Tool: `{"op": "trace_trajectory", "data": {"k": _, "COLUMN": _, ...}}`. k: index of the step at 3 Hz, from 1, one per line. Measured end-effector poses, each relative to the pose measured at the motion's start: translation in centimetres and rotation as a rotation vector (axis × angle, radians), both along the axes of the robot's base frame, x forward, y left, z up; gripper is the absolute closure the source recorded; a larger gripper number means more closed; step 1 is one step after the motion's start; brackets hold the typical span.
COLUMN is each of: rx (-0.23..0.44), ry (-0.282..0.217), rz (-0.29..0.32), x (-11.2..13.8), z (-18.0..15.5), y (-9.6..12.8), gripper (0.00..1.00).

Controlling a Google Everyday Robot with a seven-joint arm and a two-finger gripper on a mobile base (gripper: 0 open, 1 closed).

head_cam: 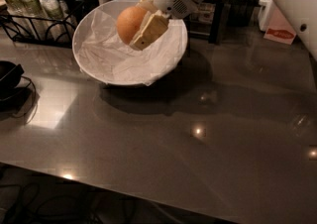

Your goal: Pick orange from white bowl

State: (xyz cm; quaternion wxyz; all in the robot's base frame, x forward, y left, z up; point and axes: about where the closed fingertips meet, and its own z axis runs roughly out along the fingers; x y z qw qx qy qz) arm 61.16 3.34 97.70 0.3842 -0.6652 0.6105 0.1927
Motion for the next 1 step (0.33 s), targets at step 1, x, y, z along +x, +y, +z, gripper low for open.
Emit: {"op": "trace_trajectory", "data": {"k": 1, "rx": 0.002, "ry": 0.001, "rz": 0.002, "x": -0.05, "z": 0.00, "y": 0.06, "gripper": 1.00}}
